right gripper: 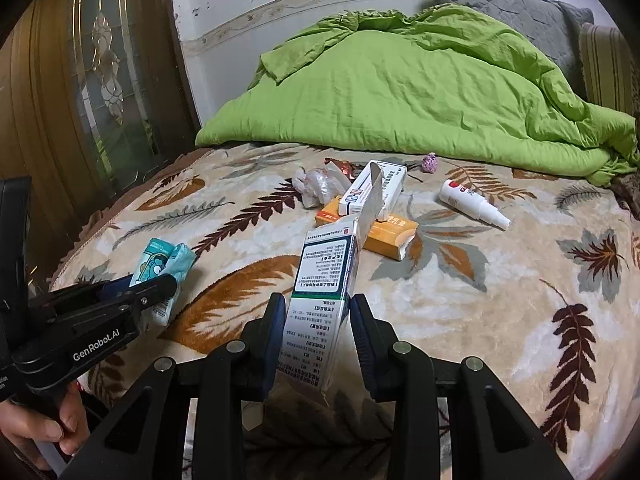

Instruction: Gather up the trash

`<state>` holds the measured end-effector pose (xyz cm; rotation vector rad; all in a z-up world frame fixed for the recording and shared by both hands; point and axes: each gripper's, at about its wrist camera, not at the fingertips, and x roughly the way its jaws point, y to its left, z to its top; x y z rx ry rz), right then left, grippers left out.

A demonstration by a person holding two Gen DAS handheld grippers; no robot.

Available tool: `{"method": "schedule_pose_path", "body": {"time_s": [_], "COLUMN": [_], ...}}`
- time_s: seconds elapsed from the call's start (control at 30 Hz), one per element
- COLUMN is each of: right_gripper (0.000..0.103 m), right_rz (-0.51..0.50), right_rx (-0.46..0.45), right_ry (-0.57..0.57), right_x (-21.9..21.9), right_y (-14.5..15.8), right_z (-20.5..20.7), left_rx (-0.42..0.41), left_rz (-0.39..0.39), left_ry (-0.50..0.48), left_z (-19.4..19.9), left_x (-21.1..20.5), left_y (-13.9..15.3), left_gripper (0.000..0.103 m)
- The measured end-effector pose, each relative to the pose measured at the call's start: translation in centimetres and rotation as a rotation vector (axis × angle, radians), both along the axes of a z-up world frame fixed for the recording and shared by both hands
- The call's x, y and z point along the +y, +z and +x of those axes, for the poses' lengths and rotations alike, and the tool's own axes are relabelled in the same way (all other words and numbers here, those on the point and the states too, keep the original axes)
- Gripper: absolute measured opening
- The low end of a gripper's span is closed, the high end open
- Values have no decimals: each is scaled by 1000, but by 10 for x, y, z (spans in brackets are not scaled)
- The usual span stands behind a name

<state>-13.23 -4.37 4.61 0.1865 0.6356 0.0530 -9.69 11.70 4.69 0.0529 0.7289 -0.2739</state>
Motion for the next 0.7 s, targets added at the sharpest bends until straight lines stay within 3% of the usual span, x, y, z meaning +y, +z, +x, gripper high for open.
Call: {"method": "schedule_pose_path", "body": {"time_s": [0.7], "right_gripper": [36], "right_rz": [5], "right_rx": [-16], "right_ry": [1], "right_x": [2], "right_y": [4], "right_z": [-2], "left_rx": [-5], "left_rz": [4], "left_ry": [5], "left_z": [-1], "left_x": [0], "left_y": [1], "left_gripper": [26]}}
